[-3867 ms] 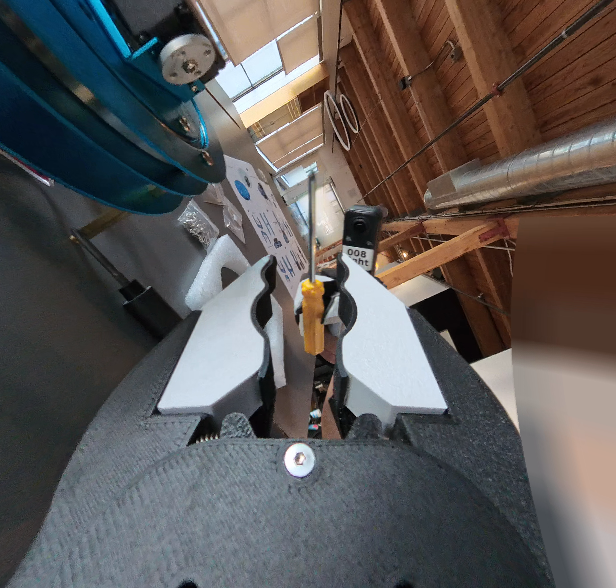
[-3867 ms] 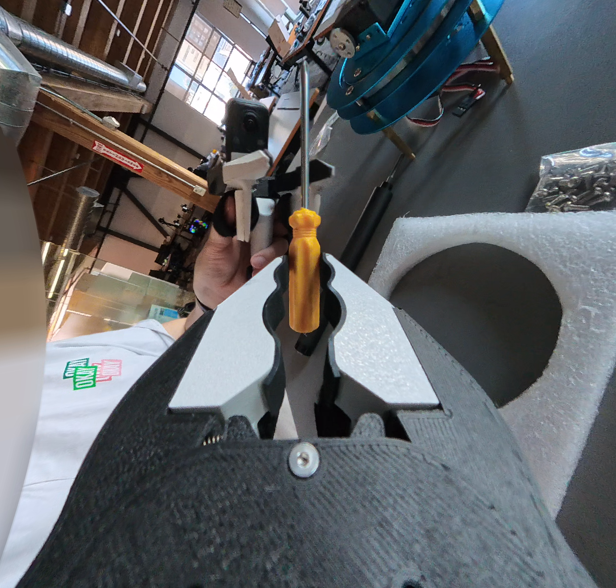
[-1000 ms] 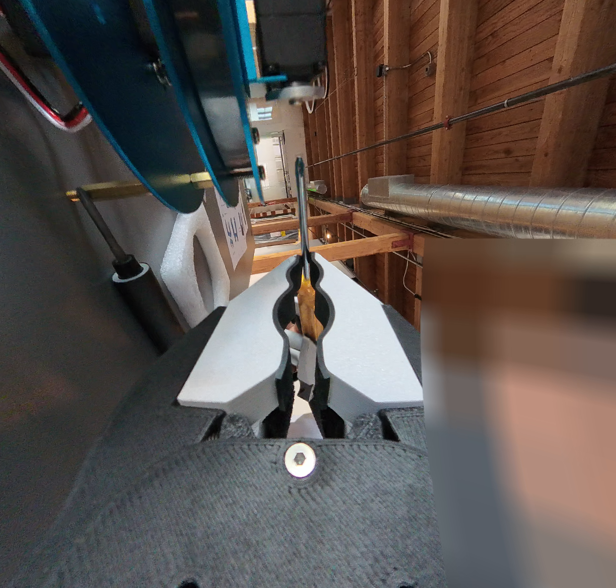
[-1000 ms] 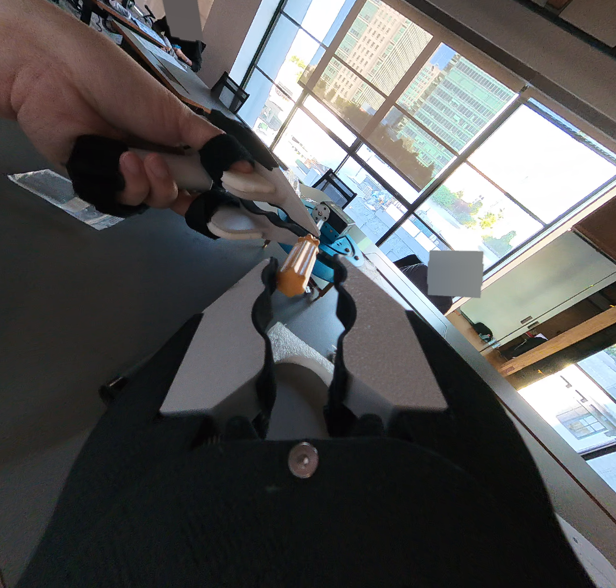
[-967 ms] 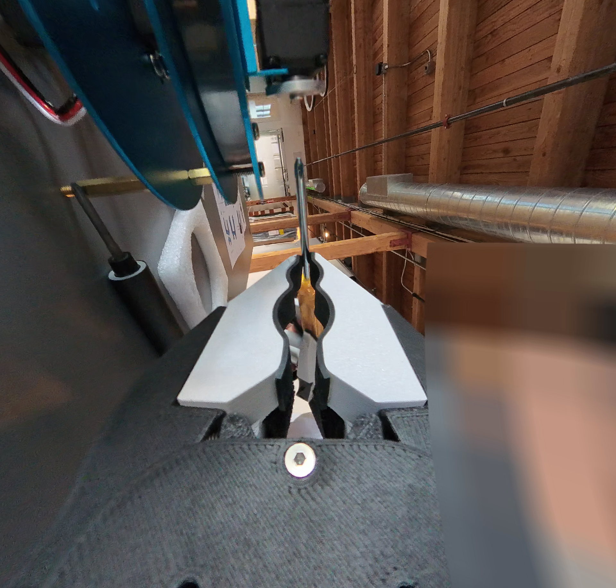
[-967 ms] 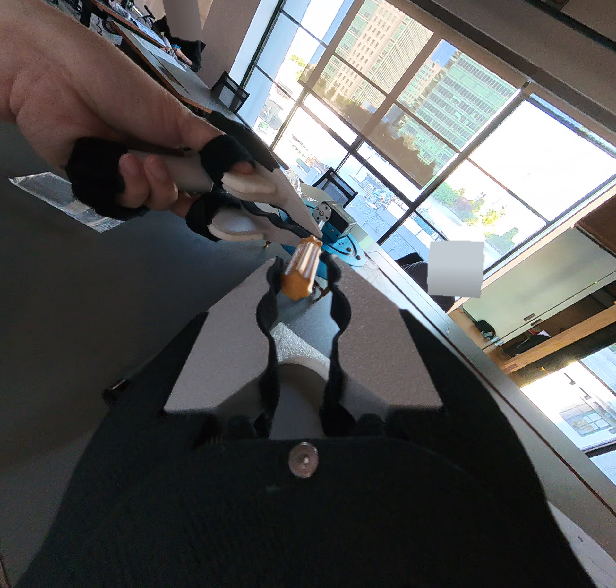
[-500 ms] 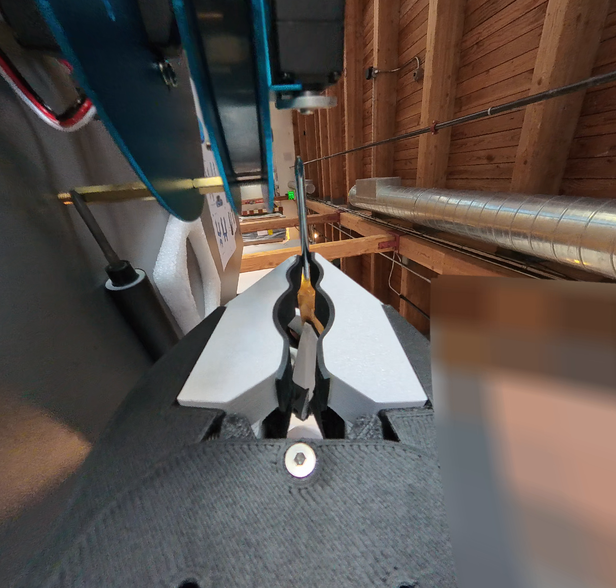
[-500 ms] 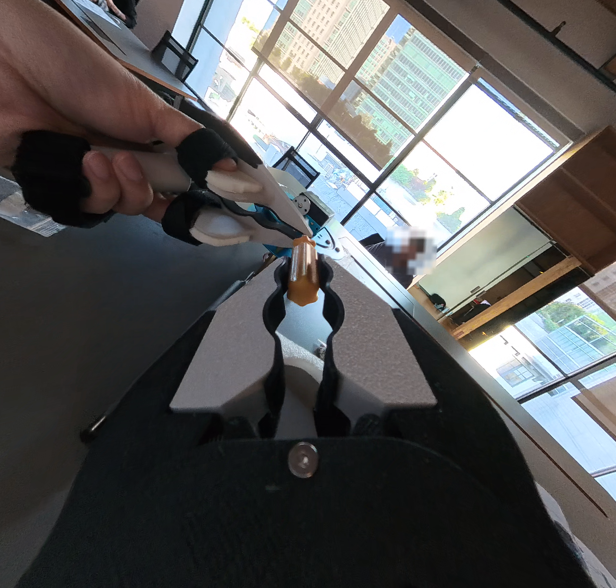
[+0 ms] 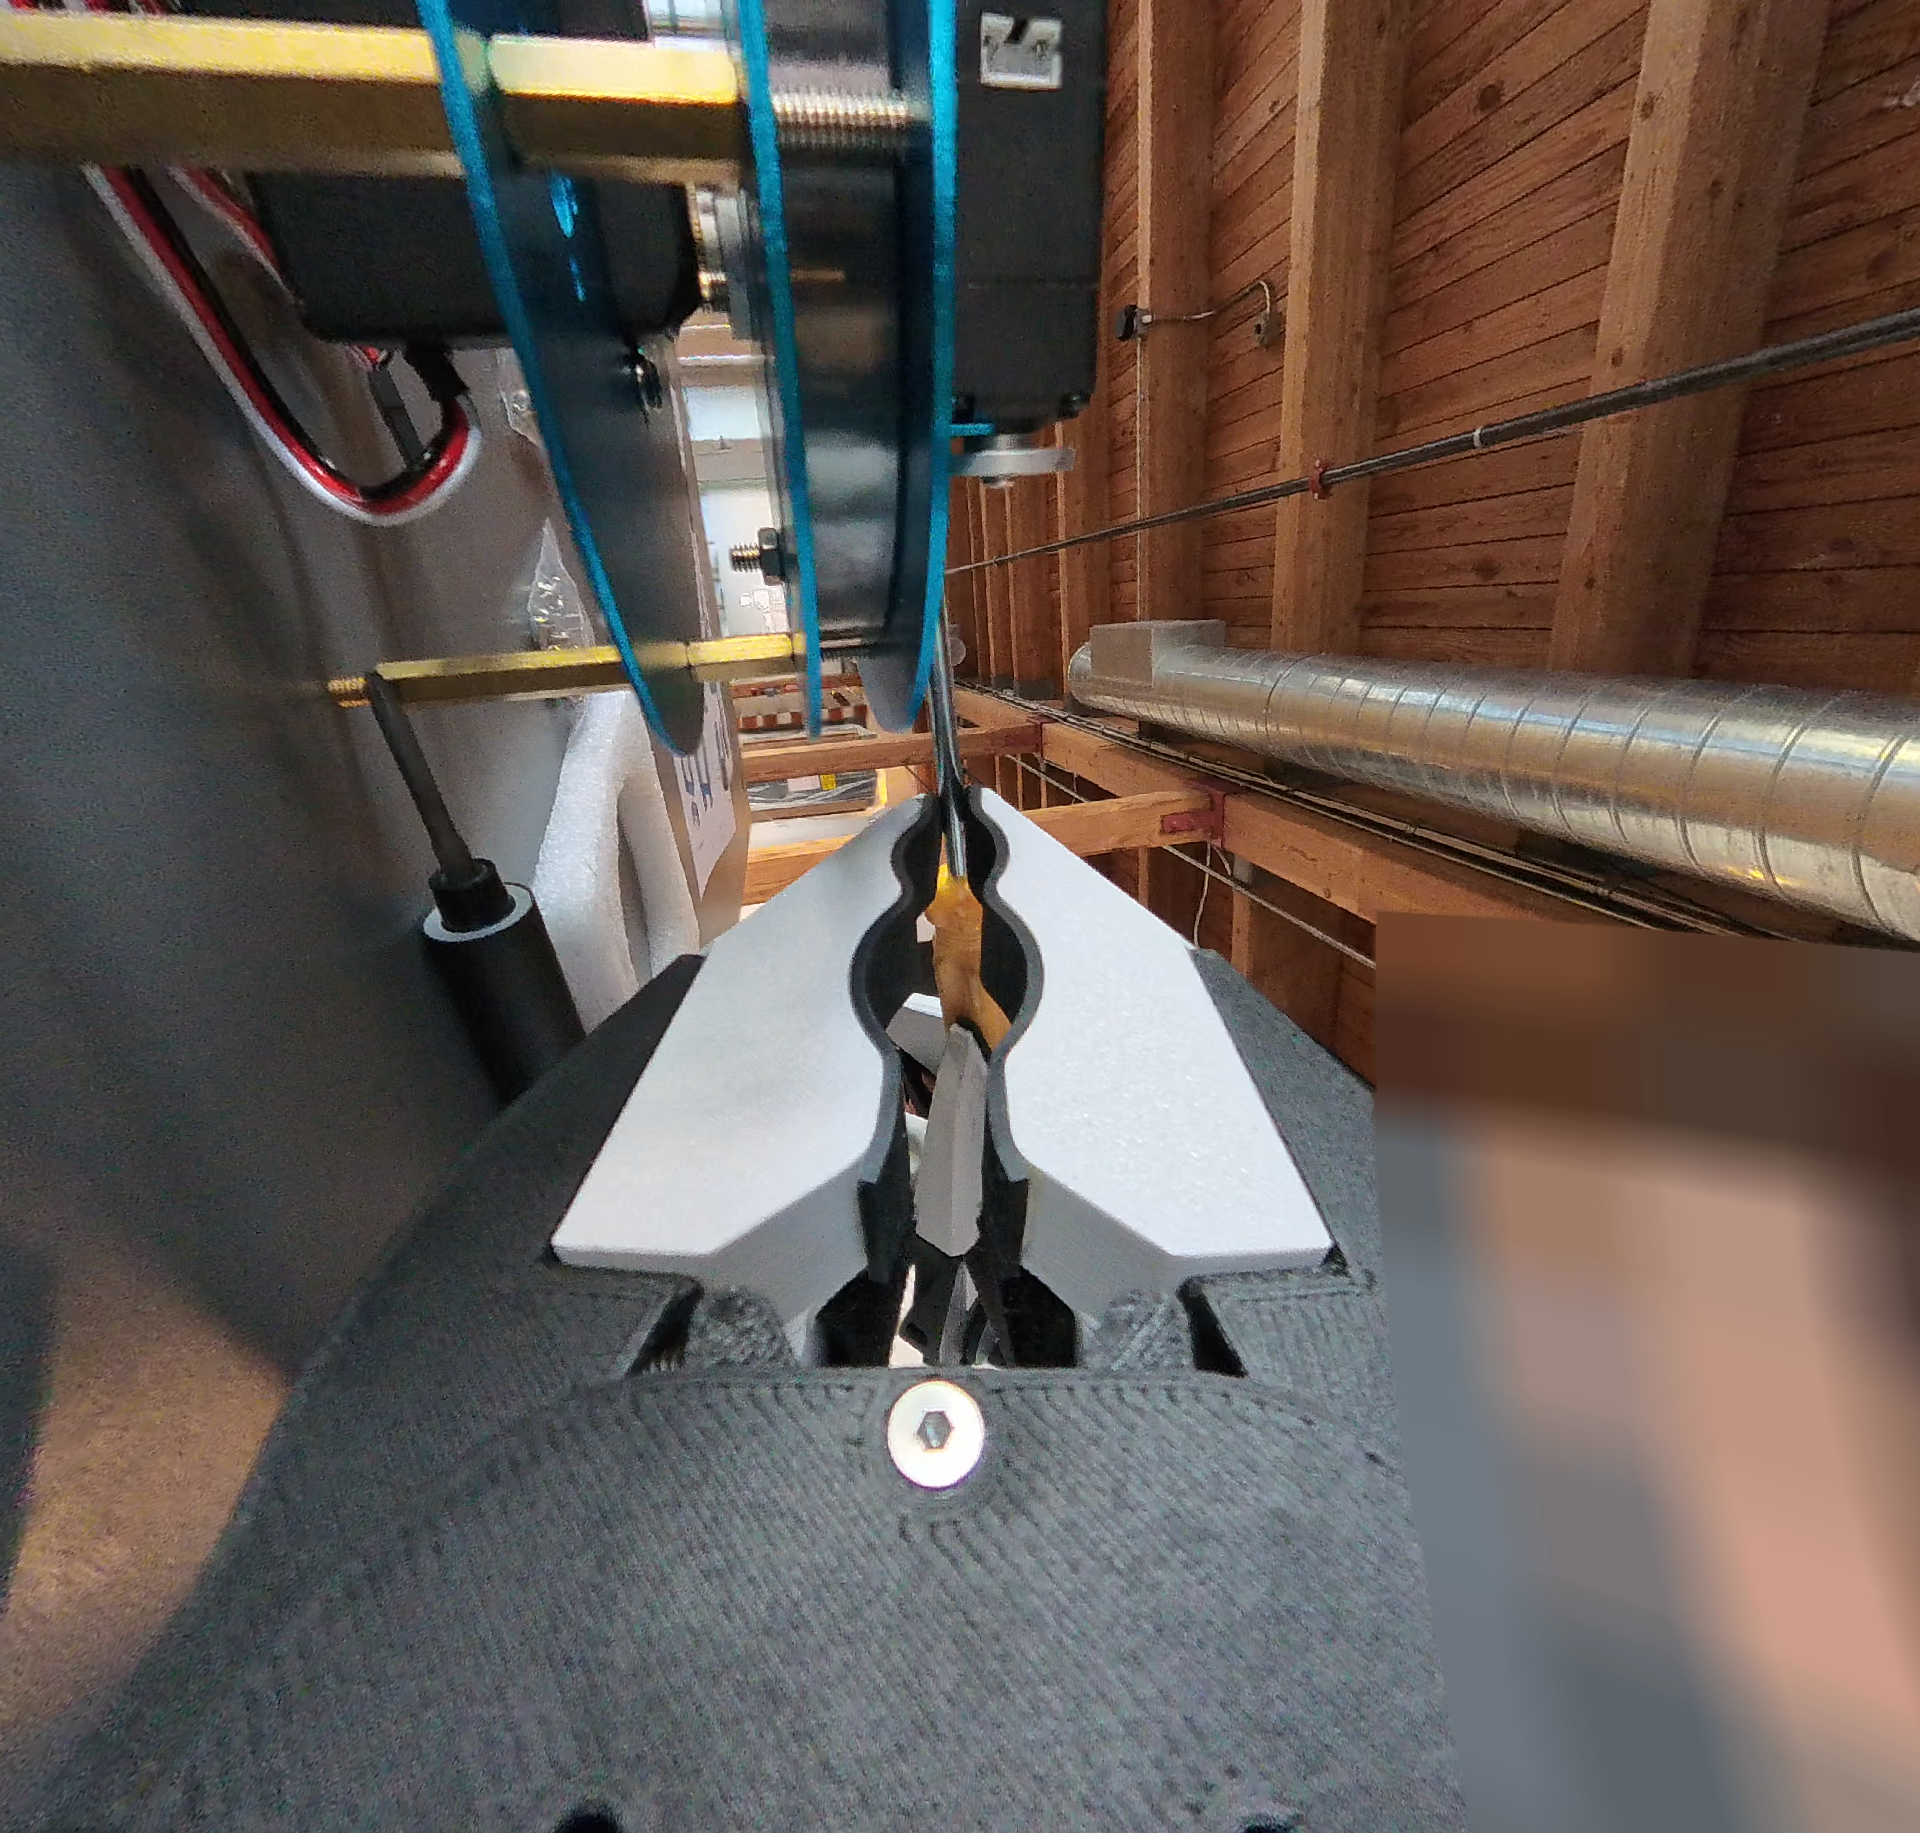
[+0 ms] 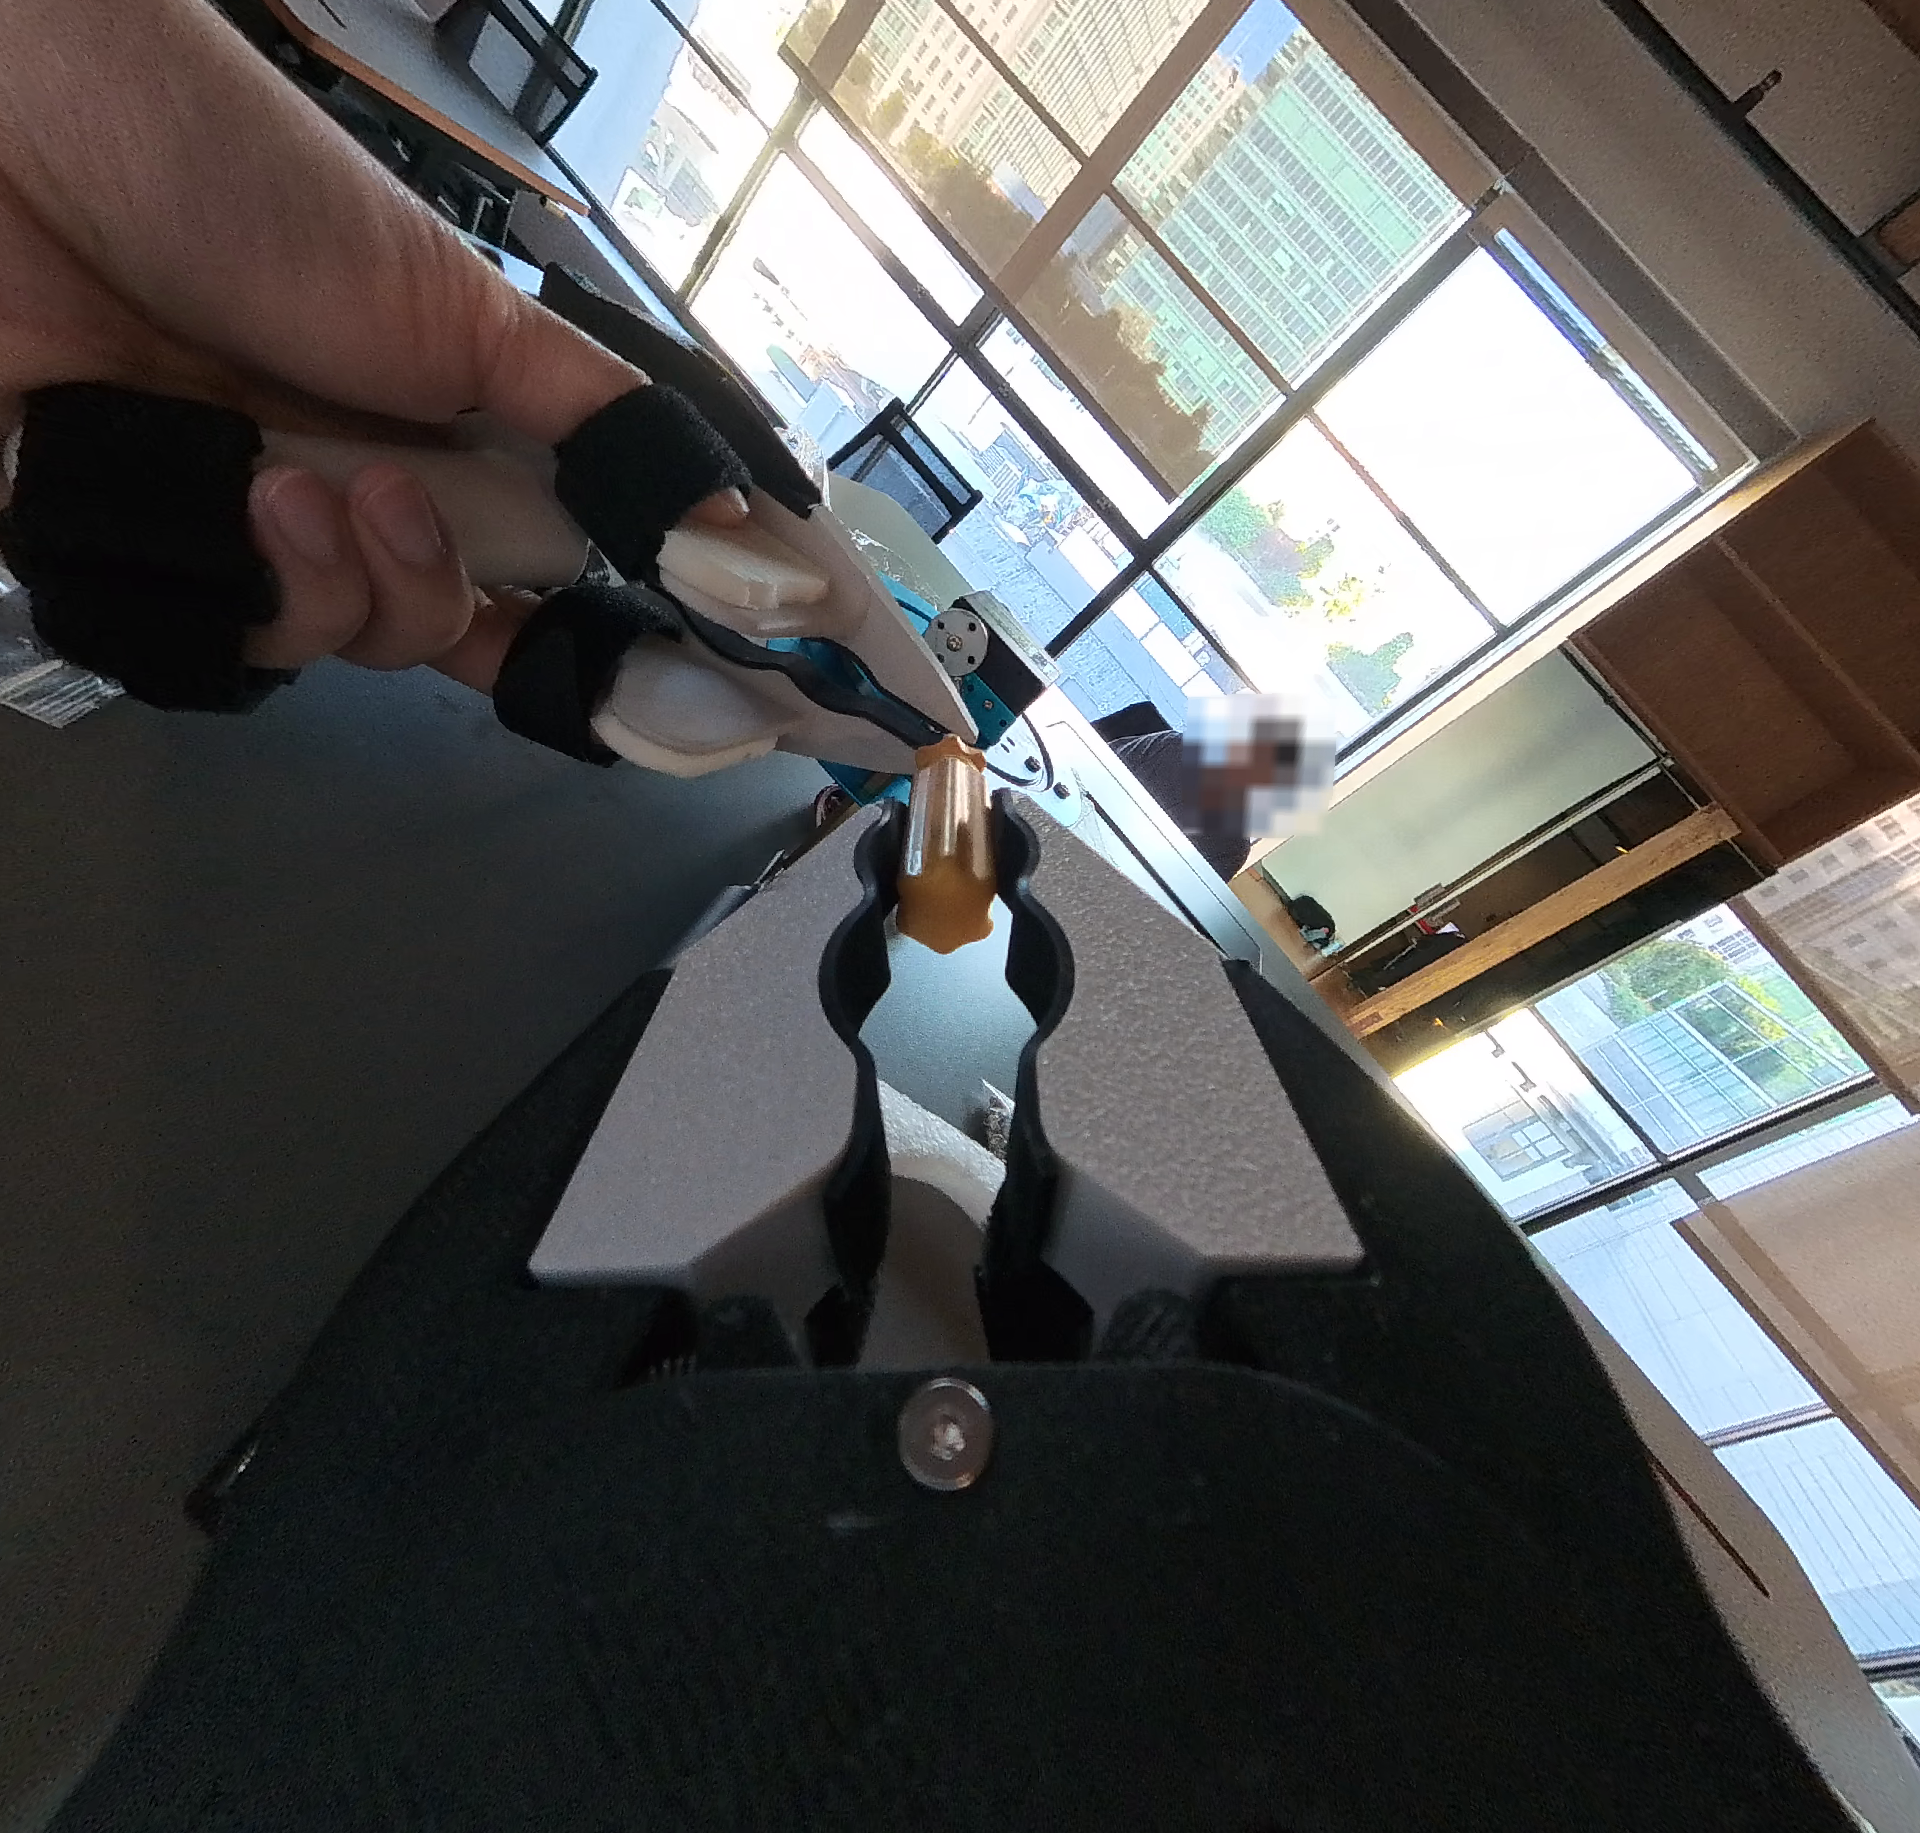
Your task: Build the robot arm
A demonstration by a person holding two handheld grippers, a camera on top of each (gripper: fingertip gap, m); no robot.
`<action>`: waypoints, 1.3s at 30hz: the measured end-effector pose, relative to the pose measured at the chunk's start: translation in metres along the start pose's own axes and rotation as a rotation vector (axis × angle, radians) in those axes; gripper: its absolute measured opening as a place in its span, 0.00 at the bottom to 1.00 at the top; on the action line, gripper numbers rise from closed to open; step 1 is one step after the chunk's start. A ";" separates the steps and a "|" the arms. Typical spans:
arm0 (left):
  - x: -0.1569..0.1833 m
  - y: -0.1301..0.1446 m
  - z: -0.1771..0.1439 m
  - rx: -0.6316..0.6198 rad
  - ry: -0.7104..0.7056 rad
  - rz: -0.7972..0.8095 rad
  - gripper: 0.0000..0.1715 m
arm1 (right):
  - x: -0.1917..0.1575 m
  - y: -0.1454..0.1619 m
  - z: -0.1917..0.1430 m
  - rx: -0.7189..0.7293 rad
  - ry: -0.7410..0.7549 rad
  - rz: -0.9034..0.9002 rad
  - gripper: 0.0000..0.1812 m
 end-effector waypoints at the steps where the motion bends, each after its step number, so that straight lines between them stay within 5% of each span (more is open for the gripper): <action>1: 0.000 0.000 0.000 0.001 0.000 -0.001 0.01 | 0.000 0.000 0.000 0.000 -0.001 0.002 0.08; 39: 0.000 0.000 -0.001 0.011 0.009 0.036 0.01 | -0.002 -0.001 0.001 0.007 -0.001 -0.005 0.08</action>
Point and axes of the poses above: each gripper's, where its closed fingertips meet, z out along the fingers, y out of its underside, x = y × z across the jaws, the point moved 8 cm from there along -z, back along the fingers, and after that the axes turned 8 degrees about z, right-handed, at the moved point
